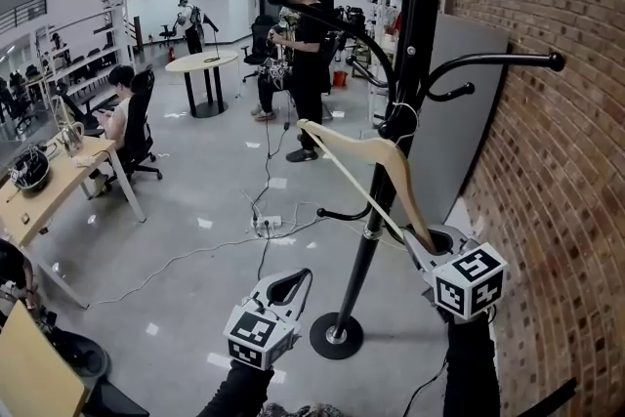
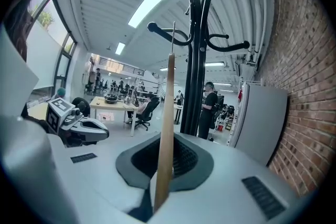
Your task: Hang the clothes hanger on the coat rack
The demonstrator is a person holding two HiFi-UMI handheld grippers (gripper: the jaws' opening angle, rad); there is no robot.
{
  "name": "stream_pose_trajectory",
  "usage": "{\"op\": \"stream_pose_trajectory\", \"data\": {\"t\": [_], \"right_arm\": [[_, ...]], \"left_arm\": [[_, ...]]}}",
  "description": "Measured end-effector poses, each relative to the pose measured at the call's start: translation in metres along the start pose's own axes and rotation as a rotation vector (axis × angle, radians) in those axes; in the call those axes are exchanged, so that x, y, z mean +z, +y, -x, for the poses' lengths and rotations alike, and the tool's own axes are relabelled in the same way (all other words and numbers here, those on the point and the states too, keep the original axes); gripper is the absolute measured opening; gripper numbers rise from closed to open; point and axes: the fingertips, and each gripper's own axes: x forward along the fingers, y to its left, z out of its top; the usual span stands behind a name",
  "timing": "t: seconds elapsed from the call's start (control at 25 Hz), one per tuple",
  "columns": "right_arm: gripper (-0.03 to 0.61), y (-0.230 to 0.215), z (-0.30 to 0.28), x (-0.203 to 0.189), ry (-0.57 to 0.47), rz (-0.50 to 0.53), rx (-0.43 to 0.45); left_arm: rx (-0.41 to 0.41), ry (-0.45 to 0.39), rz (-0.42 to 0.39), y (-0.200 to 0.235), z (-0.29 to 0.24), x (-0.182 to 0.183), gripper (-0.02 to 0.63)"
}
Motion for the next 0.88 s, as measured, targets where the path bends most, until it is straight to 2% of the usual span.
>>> {"op": "stream_pose_trajectory", "data": {"t": [0.36,0.68,0.88], "right_arm": [[0.020,-0.001,-0.025,-0.019,0.032,-0.042,0.037],[0.020,0.007,-0.031,-0.018,-0.005,-0.060,0.056],[0.021,0.008,-0.032,-0.018,-0.024,-0.030,0.045]], "left_arm": [[-0.001,0.012,0.005,0.006,-0.008,-0.007,0.008],[-0.018,0.030,0.001,0.002,-0.004,-0.010,0.008],[-0.016,0.044,0.001,0.002,0.000,-0.014,0.008]]}}
